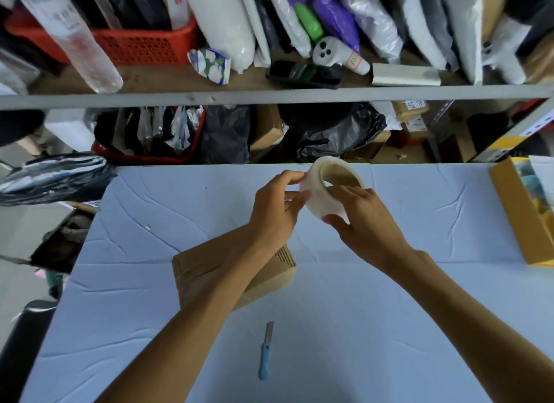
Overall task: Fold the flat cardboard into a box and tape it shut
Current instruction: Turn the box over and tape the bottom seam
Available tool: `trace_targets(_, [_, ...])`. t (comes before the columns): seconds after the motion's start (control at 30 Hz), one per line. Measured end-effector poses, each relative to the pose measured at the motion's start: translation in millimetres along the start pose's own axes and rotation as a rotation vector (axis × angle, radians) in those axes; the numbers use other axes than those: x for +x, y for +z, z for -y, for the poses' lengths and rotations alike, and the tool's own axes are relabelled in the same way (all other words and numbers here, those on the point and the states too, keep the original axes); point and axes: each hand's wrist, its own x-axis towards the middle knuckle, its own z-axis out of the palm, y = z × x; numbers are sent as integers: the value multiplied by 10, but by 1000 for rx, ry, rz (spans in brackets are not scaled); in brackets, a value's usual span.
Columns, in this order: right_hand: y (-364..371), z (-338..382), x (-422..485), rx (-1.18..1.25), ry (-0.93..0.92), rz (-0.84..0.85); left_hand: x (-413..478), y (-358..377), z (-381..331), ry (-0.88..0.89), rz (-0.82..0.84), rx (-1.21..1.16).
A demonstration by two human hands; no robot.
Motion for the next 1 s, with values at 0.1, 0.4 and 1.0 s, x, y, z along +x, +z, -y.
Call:
trace_targets(0.1, [15,37,19,59,24,5,9,-36,46,46,-100,20])
trace_targets(0.4, [59,29,-10,151,35,10,140,-67,104,101,-109,93])
trace_targets(1.0, [195,-43,-15,379,444,185,282,-212,174,-5,177,6])
